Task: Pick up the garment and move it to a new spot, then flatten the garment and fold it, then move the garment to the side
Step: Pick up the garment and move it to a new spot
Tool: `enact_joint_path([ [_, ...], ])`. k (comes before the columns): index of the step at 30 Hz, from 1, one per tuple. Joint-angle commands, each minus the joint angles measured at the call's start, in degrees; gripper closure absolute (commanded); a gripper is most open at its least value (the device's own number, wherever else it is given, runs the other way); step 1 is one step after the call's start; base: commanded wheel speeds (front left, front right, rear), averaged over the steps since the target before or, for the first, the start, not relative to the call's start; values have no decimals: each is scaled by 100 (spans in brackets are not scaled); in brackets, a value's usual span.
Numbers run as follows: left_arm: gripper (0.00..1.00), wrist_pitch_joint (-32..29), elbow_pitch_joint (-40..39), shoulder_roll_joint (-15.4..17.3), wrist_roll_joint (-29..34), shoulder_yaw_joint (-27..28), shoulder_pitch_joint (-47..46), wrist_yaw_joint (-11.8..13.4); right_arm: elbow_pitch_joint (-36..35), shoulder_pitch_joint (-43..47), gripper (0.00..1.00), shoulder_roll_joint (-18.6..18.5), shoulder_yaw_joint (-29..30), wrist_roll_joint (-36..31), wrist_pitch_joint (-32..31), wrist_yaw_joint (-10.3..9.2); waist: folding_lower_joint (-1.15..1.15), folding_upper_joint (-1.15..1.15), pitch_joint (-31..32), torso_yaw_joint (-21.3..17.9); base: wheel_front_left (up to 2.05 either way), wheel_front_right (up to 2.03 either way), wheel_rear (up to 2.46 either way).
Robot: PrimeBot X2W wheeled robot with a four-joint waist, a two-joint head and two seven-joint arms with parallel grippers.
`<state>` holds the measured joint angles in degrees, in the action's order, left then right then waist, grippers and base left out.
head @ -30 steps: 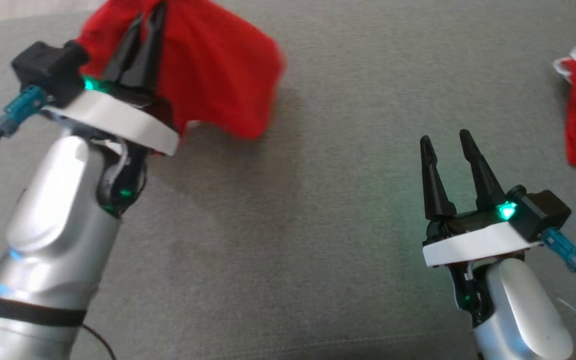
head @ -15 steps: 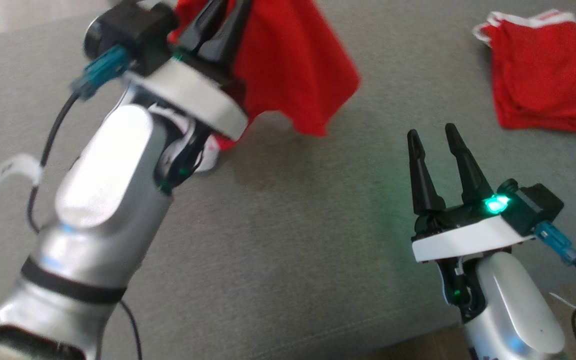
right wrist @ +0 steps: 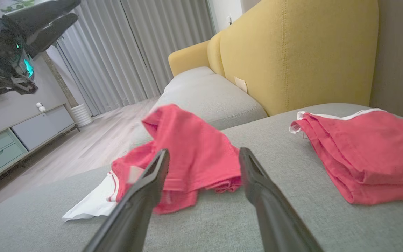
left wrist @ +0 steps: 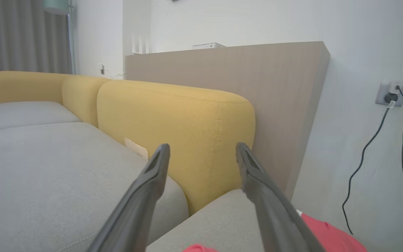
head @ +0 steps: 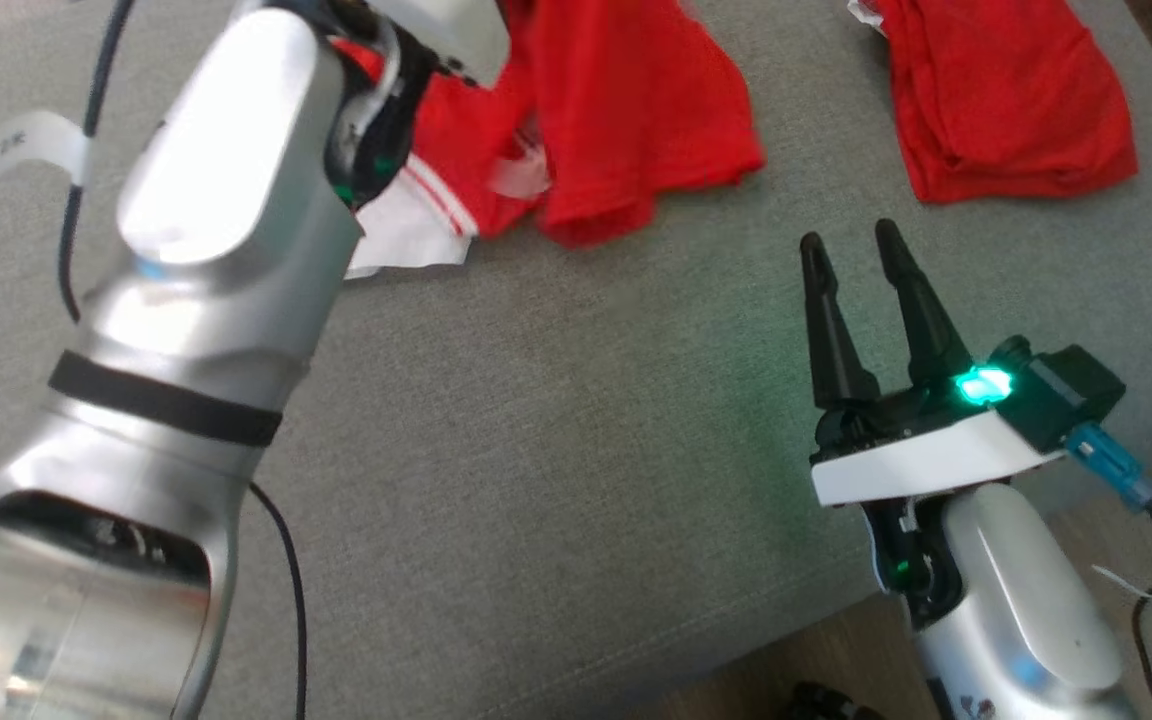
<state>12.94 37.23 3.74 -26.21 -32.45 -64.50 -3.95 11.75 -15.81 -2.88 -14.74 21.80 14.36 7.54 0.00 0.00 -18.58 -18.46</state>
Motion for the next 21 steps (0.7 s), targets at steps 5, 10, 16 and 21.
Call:
enact_joint_path([
  [5, 0, 172, 95, 145, 52, 298, -350, -13, -170, -115, 0, 1, -7, -24, 63, -5, 0, 0, 44, 208, 0, 0, 0],
  [10, 0, 202, -89, 331, 186, 491, -126, -49, -144, -92, 0, 1, 95, -173, 63, -5, 0, 0, 179, 541, 0, 0, 0],
  [16, 0, 205, -813, 662, 400, 947, 700, -26, -63, 1, 0, 1, 325, -418, 63, -5, 0, 0, 462, 1020, 0, 0, 0],
  [21, 0, 205, -1492, 919, 596, 1329, 1699, 25, 16, 99, 0, 1, 481, -616, 63, -5, 0, 0, 731, 1368, 0, 0, 0],
])
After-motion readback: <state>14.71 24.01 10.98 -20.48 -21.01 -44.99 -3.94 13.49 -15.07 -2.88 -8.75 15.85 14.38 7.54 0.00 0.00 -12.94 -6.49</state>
